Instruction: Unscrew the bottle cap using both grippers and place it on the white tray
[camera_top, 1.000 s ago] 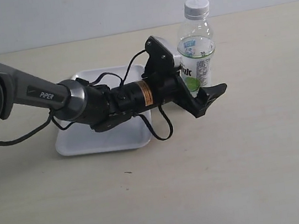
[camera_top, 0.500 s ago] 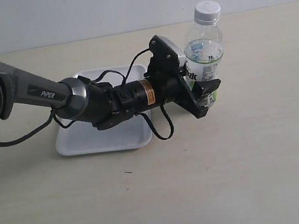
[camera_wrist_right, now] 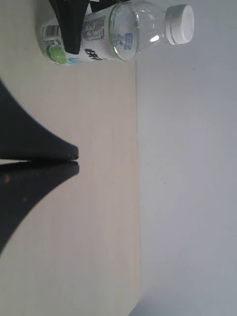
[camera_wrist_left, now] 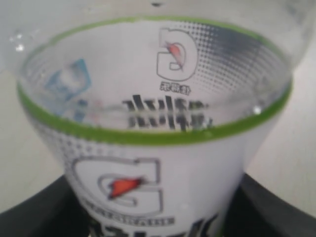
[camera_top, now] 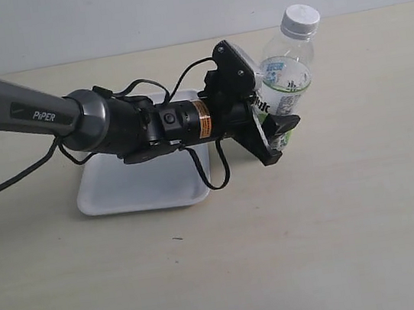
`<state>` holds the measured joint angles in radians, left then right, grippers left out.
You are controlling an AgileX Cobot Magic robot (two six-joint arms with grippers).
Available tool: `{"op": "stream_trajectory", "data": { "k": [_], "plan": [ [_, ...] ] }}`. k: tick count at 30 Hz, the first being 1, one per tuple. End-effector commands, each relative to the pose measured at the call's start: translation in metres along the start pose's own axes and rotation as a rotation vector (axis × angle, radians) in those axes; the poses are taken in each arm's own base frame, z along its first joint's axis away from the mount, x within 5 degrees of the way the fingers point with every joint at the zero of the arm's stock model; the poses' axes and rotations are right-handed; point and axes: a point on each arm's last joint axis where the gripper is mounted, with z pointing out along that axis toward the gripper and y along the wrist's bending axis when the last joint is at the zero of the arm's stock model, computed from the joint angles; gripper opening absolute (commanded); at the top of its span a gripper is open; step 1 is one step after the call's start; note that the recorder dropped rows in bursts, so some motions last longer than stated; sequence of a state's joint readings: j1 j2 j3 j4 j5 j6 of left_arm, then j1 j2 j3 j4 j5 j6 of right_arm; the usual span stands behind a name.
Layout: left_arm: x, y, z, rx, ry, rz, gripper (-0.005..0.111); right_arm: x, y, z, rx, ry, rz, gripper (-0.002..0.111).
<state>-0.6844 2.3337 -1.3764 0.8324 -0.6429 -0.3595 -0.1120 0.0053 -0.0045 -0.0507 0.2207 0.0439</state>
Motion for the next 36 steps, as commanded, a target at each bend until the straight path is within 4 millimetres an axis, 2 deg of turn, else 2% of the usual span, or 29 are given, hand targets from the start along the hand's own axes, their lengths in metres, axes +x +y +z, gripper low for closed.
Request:
{"op": "stream_trajectory", "data": {
  "k": [1,2,3,5,6,11,12,14,17,18,20,22,23,24,26,27,29,31,34,36],
  "plan": [
    [0.003,-0.003,-0.001,0.017,0.039,0.001,0.0,-0.012,0.001,-0.001,-0.029,-0.148,0.219,0.0],
    [0.003,-0.003,-0.001,0.019,0.039,0.012,0.0,-0.013,0.002,-0.001,-0.05,-0.152,0.406,0.0],
    [0.003,-0.003,-0.001,0.018,0.039,0.021,0.0,-0.013,0.002,-0.001,-0.056,-0.15,0.456,0.0],
    [0.002,-0.002,-0.001,0.017,0.037,0.024,0.0,-0.014,0.002,-0.001,-0.052,-0.164,0.422,0.0],
    [0.002,-0.002,-0.001,0.018,0.038,0.02,0.0,-0.019,0.001,-0.002,-0.053,-0.223,0.426,0.0],
    [0.003,-0.002,-0.001,0.017,0.042,0.009,0.0,-0.05,-0.011,-0.016,-0.083,-0.59,0.703,0.0],
    [0.003,-0.002,-0.001,0.017,0.042,0.009,0.0,-0.063,-0.012,-0.019,-0.087,-0.62,0.723,0.0],
    [0.003,-0.002,-0.001,0.017,0.042,0.009,0.0,-0.101,-0.012,-0.021,-0.082,-0.649,0.68,0.0],
    [0.003,-0.002,-0.001,0.017,0.042,0.009,0.0,-0.153,-0.01,-0.007,-0.068,-0.582,0.602,0.0],
    [0.003,-0.002,-0.001,0.017,0.042,0.009,0.0,-0.177,-0.008,0.006,-0.067,-0.522,0.569,0.0],
    [0.003,-0.002,-0.001,0.017,0.042,0.009,0.0,-0.206,-0.002,0.03,-0.079,-0.367,0.515,0.0],
    [0.003,-0.002,-0.001,0.017,0.042,0.009,0.0,-0.243,0.007,0.072,-0.109,-0.127,0.42,0.0],
    [0.003,-0.002,-0.001,0.017,0.042,0.009,0.0,-0.259,0.013,0.103,-0.143,0.051,0.33,0.0],
    [0.003,-0.002,-0.001,0.017,0.042,0.009,0.0,-0.266,0.017,0.122,-0.171,0.169,0.289,0.0],
    [0.003,-0.002,-0.001,0.017,0.042,0.009,0.0,-0.272,0.024,0.157,-0.229,0.402,0.225,0.0],
    [0.003,-0.002,-0.001,0.017,0.042,0.009,0.0,-0.275,0.025,0.171,-0.25,0.463,0.21,0.0],
    [0.003,-0.002,-0.001,0.017,0.042,0.009,0.0,-0.27,0.033,0.199,-0.304,0.664,0.157,0.0],
    [0.003,-0.002,-0.001,0.017,0.042,0.009,0.0,-0.261,0.04,0.22,-0.314,0.794,0.089,0.0],
    [0.003,-0.002,-0.001,0.018,0.042,0.011,0.0,-0.243,0.059,0.252,-0.279,0.866,-0.048,0.0],
    [0.003,-0.002,-0.001,0.018,0.042,0.011,0.0,-0.232,0.07,0.26,-0.252,0.901,-0.107,0.0]
  ]
}}
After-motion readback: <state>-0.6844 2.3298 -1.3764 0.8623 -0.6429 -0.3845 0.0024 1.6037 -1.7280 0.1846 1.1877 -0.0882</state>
